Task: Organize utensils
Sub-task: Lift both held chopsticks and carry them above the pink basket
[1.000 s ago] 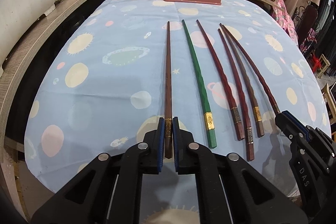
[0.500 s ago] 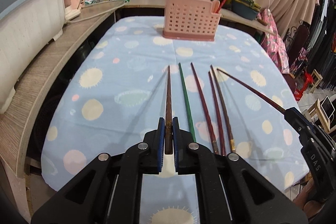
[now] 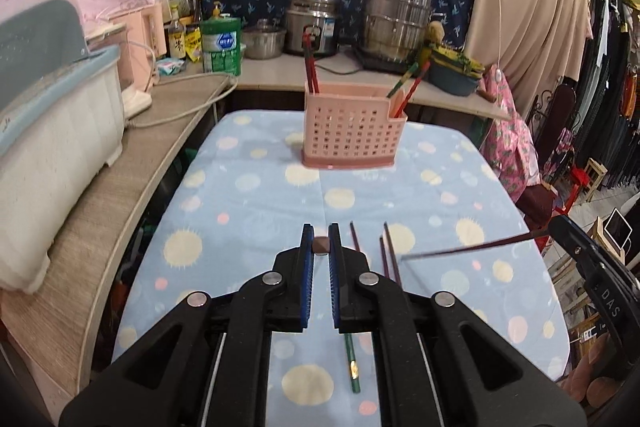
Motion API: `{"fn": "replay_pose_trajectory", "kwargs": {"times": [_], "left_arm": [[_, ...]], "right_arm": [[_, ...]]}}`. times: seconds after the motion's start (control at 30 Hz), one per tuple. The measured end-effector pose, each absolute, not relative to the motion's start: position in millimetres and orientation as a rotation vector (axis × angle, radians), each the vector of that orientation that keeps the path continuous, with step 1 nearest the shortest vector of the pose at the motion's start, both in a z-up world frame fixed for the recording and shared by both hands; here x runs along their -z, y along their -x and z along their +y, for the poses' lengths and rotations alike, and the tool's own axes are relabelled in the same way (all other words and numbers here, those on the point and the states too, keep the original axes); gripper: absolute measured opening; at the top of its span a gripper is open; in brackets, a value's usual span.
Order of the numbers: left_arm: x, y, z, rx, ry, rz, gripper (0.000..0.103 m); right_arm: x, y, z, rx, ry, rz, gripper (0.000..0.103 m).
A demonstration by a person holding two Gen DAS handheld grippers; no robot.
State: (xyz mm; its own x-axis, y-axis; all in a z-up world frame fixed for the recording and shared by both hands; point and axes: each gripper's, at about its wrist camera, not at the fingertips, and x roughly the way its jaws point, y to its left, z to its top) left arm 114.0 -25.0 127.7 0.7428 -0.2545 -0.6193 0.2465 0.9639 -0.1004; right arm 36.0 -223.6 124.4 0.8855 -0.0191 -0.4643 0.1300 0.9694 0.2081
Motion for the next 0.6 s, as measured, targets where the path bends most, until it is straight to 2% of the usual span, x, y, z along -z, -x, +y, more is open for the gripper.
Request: {"fn": "replay_pose_trajectory", "kwargs": {"times": [0.6], "left_arm": [[-207, -188, -47, 0.314, 0.071, 0.558, 0.007]], "right_arm": [[-182, -100, -249, 0.033, -0.29, 0.365, 0.007]]}}
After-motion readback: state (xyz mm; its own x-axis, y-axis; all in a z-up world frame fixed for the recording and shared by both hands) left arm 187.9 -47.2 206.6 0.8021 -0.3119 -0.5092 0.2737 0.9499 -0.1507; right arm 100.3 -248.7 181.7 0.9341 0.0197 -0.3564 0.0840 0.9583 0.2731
